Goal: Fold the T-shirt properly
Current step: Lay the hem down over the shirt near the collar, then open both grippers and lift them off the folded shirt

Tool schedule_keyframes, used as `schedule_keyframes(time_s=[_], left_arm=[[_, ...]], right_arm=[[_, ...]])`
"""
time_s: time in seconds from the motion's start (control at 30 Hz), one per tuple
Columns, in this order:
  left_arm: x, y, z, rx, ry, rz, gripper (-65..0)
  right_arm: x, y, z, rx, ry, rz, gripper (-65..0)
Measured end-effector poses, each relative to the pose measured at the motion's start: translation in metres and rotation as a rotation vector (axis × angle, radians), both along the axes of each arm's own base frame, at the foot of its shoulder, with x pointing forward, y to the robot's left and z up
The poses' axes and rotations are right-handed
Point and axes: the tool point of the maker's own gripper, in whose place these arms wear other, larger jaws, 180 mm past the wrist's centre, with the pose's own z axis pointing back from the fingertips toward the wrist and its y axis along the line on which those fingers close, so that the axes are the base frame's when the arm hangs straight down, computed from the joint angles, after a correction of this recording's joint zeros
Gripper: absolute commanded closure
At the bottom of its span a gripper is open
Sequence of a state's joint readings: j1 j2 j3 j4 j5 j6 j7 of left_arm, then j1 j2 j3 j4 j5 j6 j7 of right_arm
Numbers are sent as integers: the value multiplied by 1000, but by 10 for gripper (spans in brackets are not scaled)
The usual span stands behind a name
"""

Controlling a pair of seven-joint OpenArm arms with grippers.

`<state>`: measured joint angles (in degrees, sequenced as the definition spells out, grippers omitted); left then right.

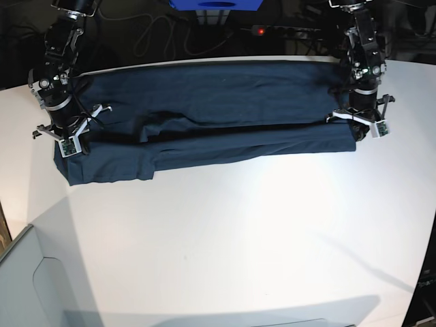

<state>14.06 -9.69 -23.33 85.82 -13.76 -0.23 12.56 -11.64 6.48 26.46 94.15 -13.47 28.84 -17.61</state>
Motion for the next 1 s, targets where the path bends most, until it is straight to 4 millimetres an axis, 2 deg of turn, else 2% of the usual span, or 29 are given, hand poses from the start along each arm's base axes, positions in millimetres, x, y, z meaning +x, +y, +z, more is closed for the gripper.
schedule_keyframes(time_s=[0.13,0.33,0.47,0.73,1.0], left_arm=[[0,0,0,-2,1,1,0],[-2,-1,-3,-4,8,2,0],[-3,-2,-2,-4,6,0,0],[1,-5,7,3,-15,-12,0],[-4,-5,2,1,0,-10,0]], right_arm=[[-1,0,-1,-2,7,-2,-2],[-14,0,1,-24,16,9,-2],[-12,-13,19,-41,-39,-24,-2],[-20,-25,15,-51,-15,-58,-2],[-28,-23,4,-43,18,-56,-2]])
